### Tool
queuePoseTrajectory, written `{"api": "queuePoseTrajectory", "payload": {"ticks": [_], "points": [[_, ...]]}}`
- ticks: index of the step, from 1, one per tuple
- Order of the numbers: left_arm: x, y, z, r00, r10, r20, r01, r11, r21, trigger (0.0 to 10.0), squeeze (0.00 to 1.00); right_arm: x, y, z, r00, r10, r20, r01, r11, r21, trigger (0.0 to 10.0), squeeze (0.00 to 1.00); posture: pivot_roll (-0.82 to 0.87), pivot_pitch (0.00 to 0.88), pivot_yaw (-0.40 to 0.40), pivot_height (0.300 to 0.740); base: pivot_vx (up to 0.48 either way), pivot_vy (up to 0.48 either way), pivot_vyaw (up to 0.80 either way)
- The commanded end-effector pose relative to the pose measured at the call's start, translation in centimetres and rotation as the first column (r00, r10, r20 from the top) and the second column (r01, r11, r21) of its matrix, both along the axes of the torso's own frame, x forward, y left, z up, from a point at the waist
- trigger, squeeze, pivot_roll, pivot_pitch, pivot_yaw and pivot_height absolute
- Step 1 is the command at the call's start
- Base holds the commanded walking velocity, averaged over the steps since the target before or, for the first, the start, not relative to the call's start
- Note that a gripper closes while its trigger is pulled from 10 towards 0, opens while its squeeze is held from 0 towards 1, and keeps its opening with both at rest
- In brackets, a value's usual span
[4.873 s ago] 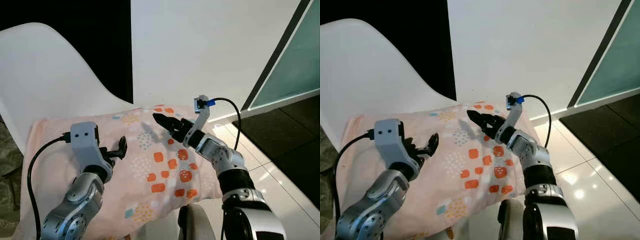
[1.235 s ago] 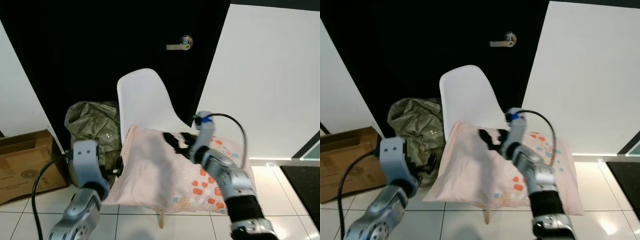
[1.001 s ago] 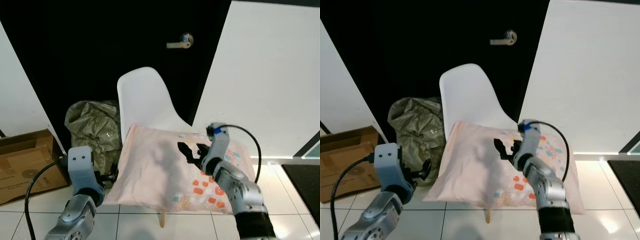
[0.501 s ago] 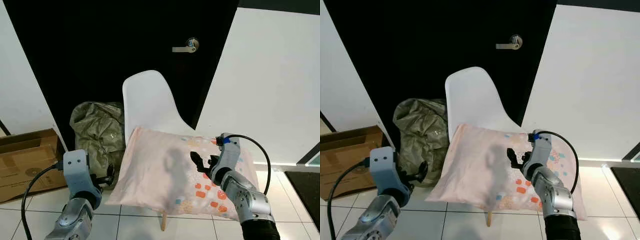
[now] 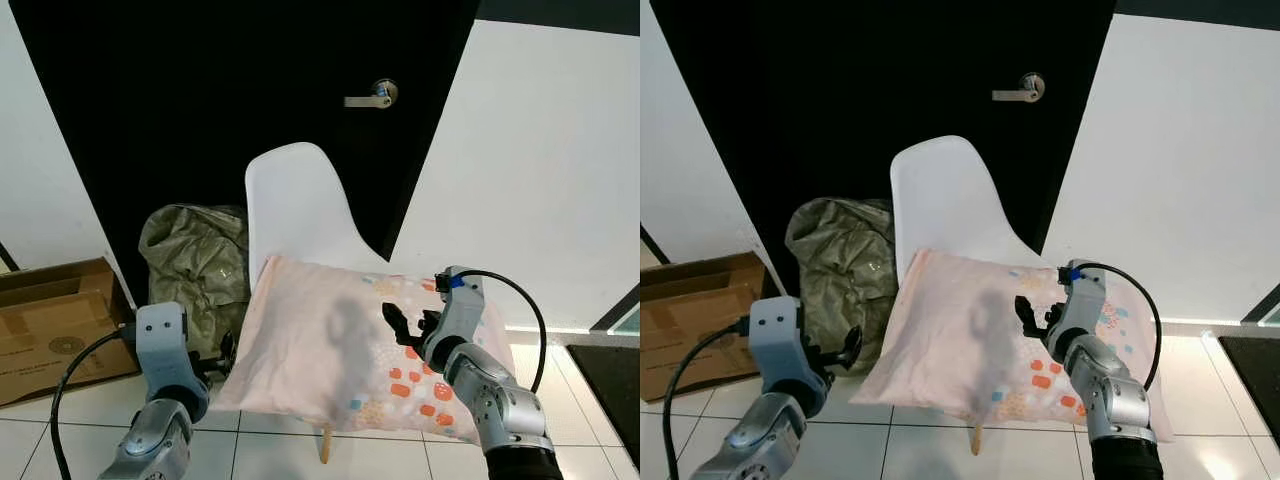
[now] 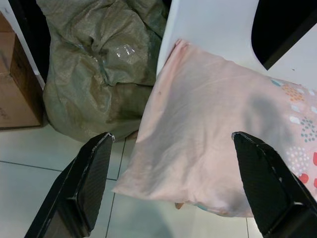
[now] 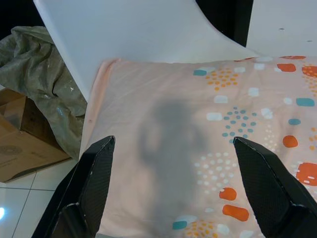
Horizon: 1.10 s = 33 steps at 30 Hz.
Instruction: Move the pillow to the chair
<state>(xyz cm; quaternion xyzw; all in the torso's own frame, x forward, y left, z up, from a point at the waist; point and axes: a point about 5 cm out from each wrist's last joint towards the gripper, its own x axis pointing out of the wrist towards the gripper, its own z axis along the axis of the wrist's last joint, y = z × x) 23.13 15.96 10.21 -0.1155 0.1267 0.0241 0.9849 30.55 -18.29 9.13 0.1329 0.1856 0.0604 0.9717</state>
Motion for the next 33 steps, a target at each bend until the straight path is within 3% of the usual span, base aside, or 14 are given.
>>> {"api": "queuePoseTrajectory", "payload": {"ticks": [1, 9, 16, 33], "points": [[-0.25, -0.24, -0.15, 1.000, -0.006, -0.009, 0.006, 1.000, -0.001, 10.0, 0.00, -0.25, 0.03, -0.15, 1.000, -0.001, -0.012, 0.001, 1.000, 0.006, 10.0, 0.00, -0.09, 0.036, -0.064, 0.720, 0.000, 0.000, 0.00], [-0.13, -0.17, 0.01, 1.000, -0.014, -0.007, 0.014, 1.000, 0.022, 10.0, 0.00, -0.25, 0.30, -0.07, 1.000, 0.009, -0.013, -0.009, 1.000, 0.005, 10.0, 0.00, -0.09, 0.040, -0.067, 0.720, 0.000, 0.000, 0.00], [0.53, -0.85, 0.71, 0.996, -0.088, 0.018, 0.084, 0.983, 0.161, 10.0, 0.00, -0.13, 0.06, 0.00, 1.000, -0.007, -0.010, 0.007, 1.000, -0.003, 10.0, 0.00, -0.10, 0.032, -0.061, 0.720, 0.000, 0.000, 0.00], [0.56, -0.96, 0.57, 0.996, -0.084, 0.014, 0.081, 0.985, 0.150, 10.0, 0.00, -0.02, -0.03, 0.14, 1.000, -0.010, -0.010, 0.010, 1.000, -0.010, 10.0, 0.00, -0.10, 0.033, -0.063, 0.720, 0.000, 0.000, 0.00]]}}
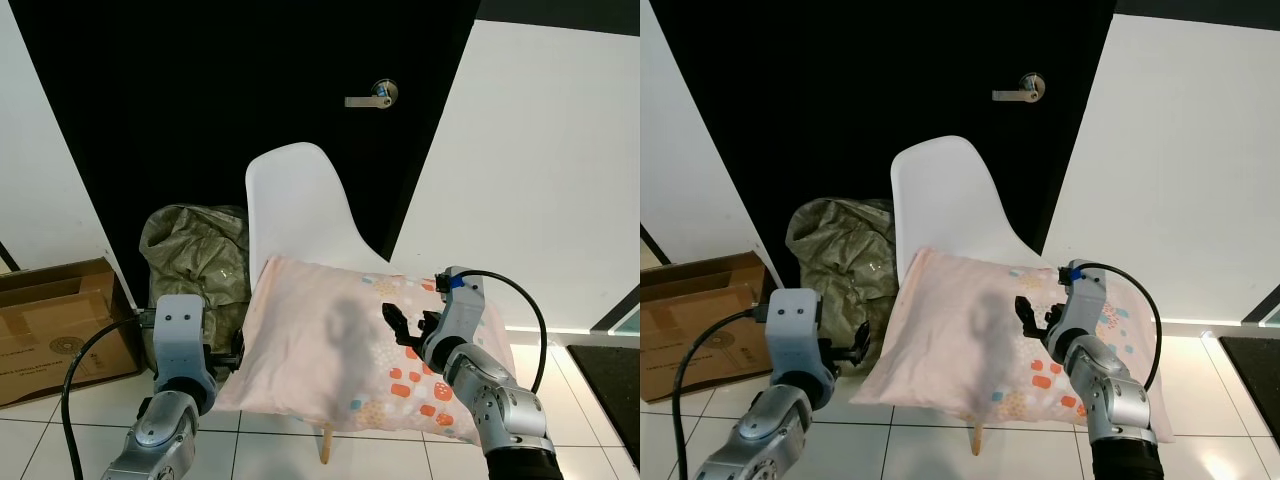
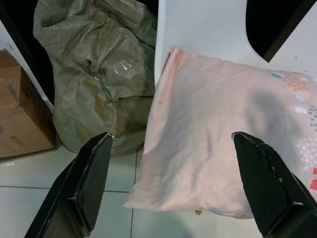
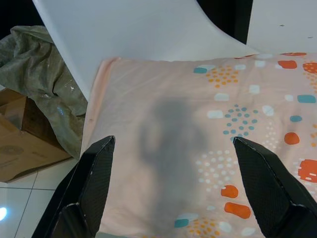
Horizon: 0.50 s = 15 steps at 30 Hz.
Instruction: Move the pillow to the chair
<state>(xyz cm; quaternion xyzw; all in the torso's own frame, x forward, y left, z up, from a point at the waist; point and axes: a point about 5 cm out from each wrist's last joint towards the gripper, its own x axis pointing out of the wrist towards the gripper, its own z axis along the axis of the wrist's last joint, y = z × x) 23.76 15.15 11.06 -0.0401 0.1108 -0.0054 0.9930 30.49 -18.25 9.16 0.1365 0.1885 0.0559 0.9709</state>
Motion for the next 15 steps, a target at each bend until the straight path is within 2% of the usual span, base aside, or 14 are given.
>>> {"api": "queuePoseTrajectory", "payload": {"ticks": [1, 15], "points": [[-0.07, -0.15, -0.28, 1.000, -0.007, -0.017, 0.007, 1.000, 0.007, 10.0, 0.00, 0.03, -0.07, 0.10, 1.000, 0.000, -0.002, 0.000, 1.000, -0.015, 10.0, 0.00, -0.10, 0.033, -0.063, 0.720, 0.000, 0.000, 0.00], [-0.12, -0.03, -0.28, 1.000, -0.008, -0.018, 0.008, 1.000, 0.011, 10.0, 0.00, 0.02, 0.01, 0.08, 1.000, -0.003, -0.002, 0.003, 1.000, -0.016, 10.0, 0.00, -0.10, 0.036, -0.057, 0.720, 0.000, 0.000, 0.00]]}}
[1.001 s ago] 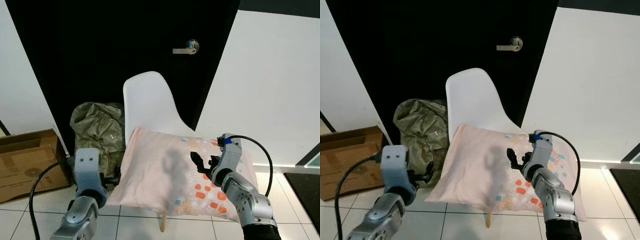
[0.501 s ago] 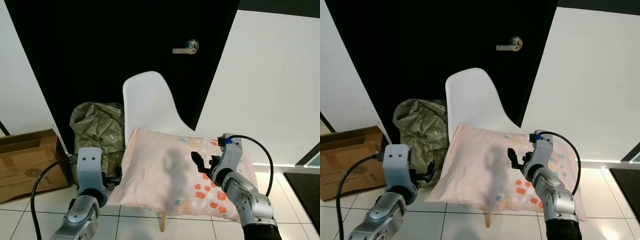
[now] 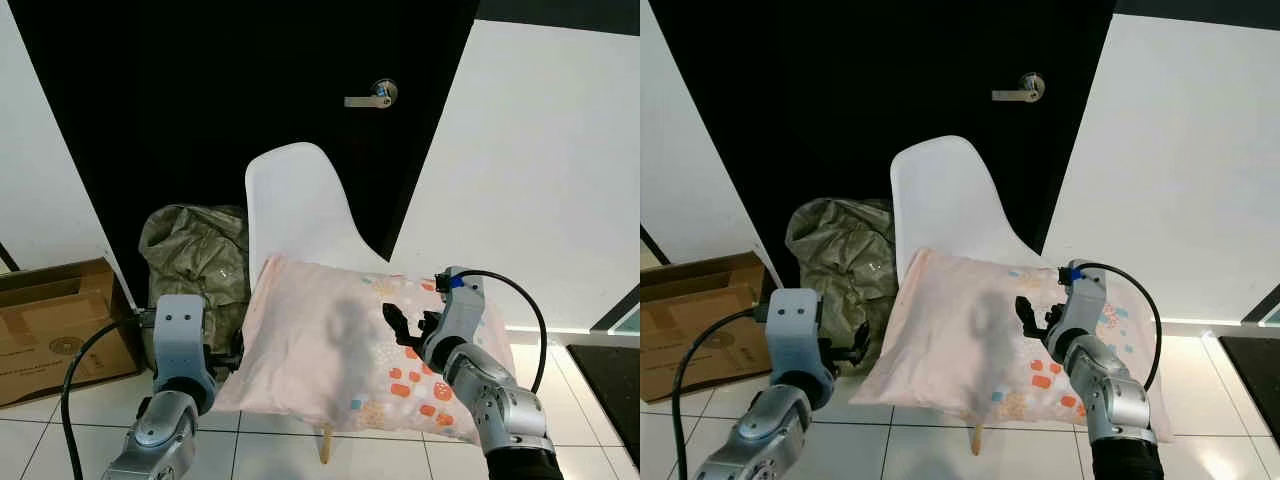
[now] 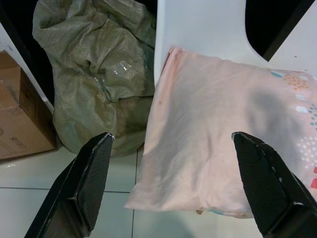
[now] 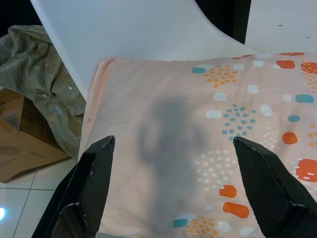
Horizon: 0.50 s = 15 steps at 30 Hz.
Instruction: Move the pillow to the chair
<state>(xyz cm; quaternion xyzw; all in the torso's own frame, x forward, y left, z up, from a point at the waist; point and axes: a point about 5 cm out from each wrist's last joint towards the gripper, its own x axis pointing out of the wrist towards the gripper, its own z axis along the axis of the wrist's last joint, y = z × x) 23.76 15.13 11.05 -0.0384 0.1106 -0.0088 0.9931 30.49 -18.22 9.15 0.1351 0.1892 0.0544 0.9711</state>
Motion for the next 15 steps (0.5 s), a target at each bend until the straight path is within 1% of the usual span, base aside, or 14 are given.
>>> {"api": "queuePoseTrajectory", "payload": {"ticks": [1, 15], "points": [[-0.12, -0.02, -0.28, 1.000, -0.001, -0.019, 0.001, 1.000, 0.009, 10.0, 0.00, 0.01, -0.03, 0.09, 1.000, -0.001, -0.001, 0.001, 1.000, -0.013, 10.0, 0.00, -0.10, 0.036, -0.057, 0.720, 0.000, 0.000, 0.00], [0.05, 0.05, -0.19, 1.000, 0.001, -0.016, -0.001, 1.000, 0.012, 10.0, 0.00, 0.16, 0.01, 0.23, 1.000, -0.005, 0.005, 0.005, 1.000, -0.015, 10.0, 0.00, -0.10, 0.043, -0.055, 0.720, 0.000, 0.000, 0.00]]}}
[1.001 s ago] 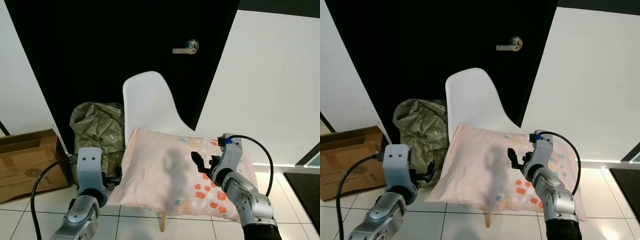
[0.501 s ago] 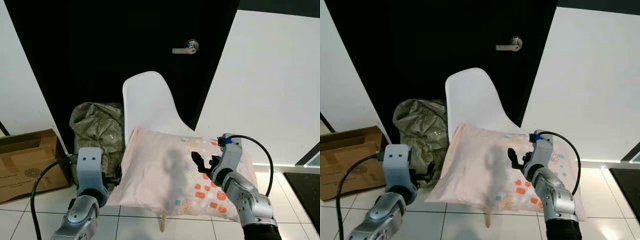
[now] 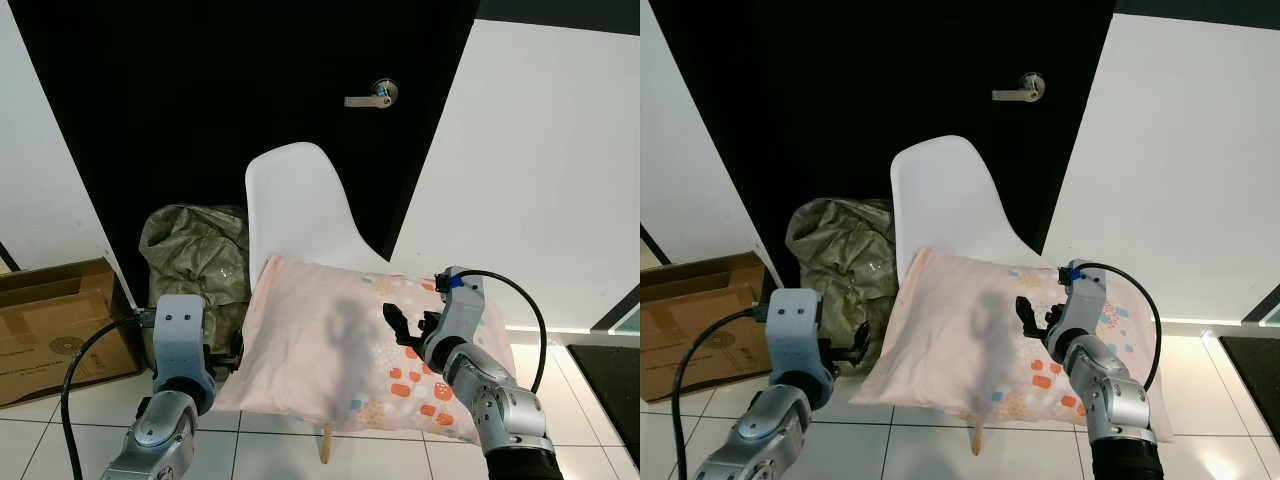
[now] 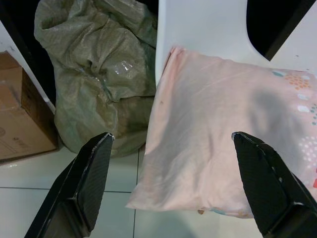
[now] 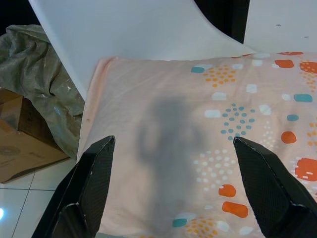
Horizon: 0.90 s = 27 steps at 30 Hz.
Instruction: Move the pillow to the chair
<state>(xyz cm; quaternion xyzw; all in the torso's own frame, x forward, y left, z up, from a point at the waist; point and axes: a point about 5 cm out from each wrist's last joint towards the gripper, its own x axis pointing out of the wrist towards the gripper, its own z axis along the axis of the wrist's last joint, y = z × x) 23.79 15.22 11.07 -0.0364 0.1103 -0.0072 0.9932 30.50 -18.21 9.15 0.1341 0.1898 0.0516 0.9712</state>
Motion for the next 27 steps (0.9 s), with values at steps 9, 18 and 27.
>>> {"api": "queuePoseTrajectory", "payload": {"ticks": [9, 18, 27], "points": [[0.08, -0.05, -0.27, 1.000, -0.003, -0.018, 0.003, 1.000, 0.008, 10.0, 0.00, 0.20, 0.05, 0.22, 1.000, 0.000, 0.008, 0.000, 1.000, -0.014, 10.0, 0.00, -0.09, 0.036, -0.055, 0.720, 0.000, 0.000, 0.00], [0.02, -0.09, -0.37, 1.000, -0.004, -0.020, 0.004, 1.000, 0.007, 10.0, 0.00, 0.17, 0.05, 0.17, 1.000, 0.003, 0.008, -0.002, 1.000, -0.016, 10.0, 0.00, -0.09, 0.028, -0.054, 0.720, 0.000, 0.000, 0.00], [0.01, -0.13, -0.36, 1.000, -0.003, -0.020, 0.003, 1.000, 0.006, 10.0, 0.00, 0.17, 0.02, 0.22, 1.000, 0.003, 0.010, -0.003, 1.000, -0.017, 10.0, 0.00, -0.09, 0.031, -0.056, 0.720, 0.000, 0.000, 0.00]]}}
